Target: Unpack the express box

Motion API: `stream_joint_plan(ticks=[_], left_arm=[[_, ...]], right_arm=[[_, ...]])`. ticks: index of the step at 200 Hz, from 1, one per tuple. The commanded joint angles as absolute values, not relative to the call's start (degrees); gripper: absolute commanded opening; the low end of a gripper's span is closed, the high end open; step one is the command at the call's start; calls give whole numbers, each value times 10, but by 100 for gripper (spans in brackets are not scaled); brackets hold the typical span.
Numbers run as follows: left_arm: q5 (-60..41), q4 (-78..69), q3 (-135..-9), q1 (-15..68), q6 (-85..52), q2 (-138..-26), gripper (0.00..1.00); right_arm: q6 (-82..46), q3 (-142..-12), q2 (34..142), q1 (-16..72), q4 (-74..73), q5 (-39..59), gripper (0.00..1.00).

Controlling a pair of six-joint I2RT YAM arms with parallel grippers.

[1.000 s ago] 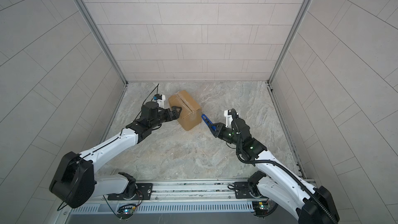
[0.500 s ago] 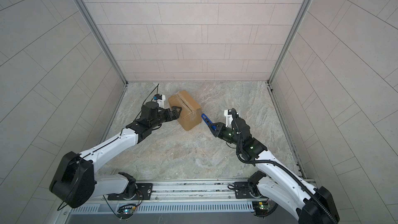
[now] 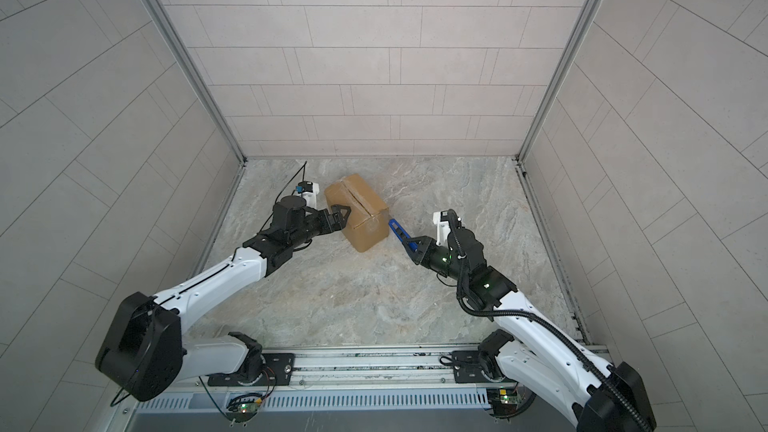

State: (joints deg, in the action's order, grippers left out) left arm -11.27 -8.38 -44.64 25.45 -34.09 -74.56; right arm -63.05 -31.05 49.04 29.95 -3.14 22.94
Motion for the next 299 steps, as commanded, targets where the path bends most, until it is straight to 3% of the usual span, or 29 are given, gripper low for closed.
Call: stream_joint_plan(ticks=[1,299], left_arm=[[-113,-96,-441,251,-343,-746,97],[-119,-104,-442,251,-351,-755,96]], right_arm=[[-638,-304,481,300,-45,222,0],[-647,-291,491,310,-53,220,0]])
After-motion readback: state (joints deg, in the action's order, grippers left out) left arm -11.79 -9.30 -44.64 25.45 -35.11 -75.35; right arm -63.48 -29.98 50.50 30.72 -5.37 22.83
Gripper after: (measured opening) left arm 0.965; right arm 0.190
